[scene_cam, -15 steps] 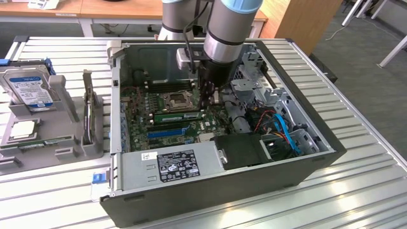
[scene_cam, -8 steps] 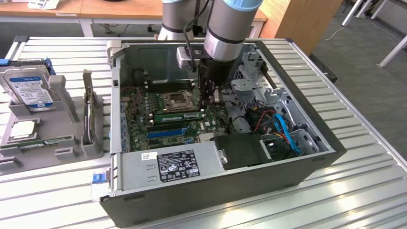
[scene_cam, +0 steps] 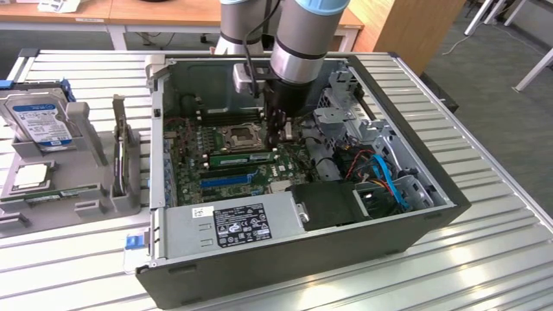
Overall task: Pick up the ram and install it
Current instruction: 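Press down the ram until it locks into place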
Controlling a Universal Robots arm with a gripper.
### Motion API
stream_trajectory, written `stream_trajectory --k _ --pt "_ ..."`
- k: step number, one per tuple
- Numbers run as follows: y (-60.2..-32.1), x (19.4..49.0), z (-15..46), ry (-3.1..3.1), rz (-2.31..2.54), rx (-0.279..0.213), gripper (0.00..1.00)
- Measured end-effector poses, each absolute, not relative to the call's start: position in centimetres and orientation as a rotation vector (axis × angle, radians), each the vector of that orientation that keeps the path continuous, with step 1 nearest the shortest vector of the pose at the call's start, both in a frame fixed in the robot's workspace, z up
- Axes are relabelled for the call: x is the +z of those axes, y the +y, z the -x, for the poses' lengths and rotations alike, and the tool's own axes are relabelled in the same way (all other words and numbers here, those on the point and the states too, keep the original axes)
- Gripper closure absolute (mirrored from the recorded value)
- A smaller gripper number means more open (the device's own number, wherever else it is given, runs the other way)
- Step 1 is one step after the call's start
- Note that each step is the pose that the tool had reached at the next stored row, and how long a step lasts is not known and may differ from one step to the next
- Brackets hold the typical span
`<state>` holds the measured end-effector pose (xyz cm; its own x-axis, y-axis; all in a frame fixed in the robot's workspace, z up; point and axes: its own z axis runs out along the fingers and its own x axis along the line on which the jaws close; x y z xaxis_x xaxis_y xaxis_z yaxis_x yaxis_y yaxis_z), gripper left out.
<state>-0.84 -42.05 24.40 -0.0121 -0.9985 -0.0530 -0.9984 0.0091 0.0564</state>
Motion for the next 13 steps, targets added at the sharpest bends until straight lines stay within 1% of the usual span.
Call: stream_trajectory --k 13 --pt "-42.0 24.4 2.9 -2.23 -2.207 -0.122 0.9"
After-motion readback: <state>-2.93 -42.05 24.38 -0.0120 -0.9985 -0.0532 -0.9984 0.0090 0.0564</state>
